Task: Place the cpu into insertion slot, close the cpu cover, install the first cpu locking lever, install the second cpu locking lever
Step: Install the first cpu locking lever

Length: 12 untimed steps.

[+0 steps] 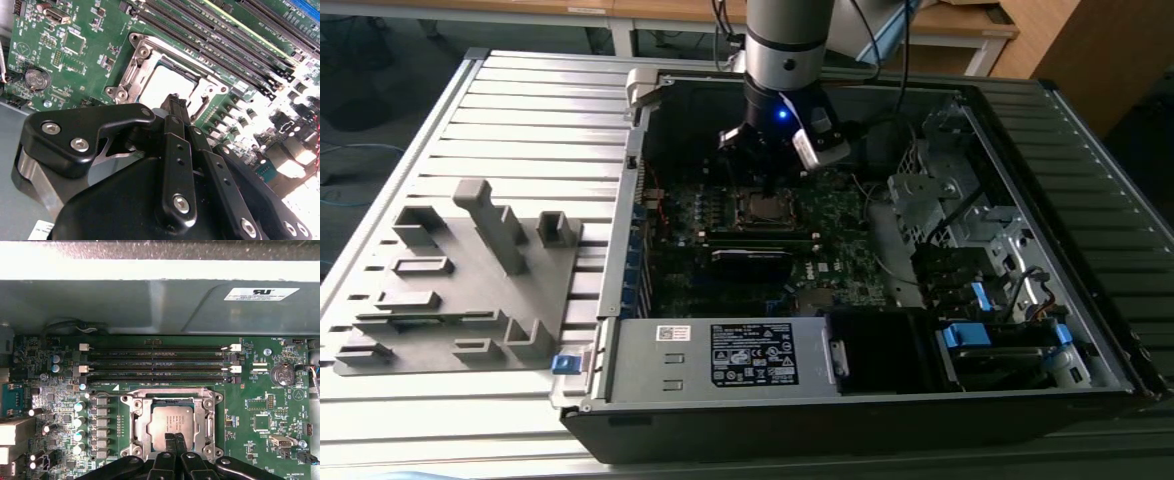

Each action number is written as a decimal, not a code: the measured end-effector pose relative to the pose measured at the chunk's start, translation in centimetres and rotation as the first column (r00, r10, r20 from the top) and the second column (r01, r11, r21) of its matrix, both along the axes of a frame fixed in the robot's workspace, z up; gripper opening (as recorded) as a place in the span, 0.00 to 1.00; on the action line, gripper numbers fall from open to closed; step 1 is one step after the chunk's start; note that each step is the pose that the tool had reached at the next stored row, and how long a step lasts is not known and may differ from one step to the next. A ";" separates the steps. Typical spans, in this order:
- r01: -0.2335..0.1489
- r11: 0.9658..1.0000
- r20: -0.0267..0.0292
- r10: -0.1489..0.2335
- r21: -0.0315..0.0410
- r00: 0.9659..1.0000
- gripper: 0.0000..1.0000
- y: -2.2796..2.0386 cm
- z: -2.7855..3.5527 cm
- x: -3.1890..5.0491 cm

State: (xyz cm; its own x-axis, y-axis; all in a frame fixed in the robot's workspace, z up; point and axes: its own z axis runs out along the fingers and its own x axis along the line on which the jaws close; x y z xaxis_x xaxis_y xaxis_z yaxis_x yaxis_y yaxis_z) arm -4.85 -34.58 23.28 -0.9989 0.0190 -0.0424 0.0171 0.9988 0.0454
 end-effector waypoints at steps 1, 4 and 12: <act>0.000 1.000 0.000 0.000 0.000 1.000 0.11 0.00 0.00 0.00; 0.000 1.000 0.000 0.000 0.000 1.000 0.11 0.00 0.00 0.00; 0.000 1.000 0.000 0.000 0.000 1.000 0.11 -0.02 -0.01 -0.97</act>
State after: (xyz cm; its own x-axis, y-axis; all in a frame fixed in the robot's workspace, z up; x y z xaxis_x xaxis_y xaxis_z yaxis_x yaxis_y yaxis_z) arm -5.82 -34.60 23.28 -0.9989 0.0191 -0.0425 0.0172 0.9988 0.0453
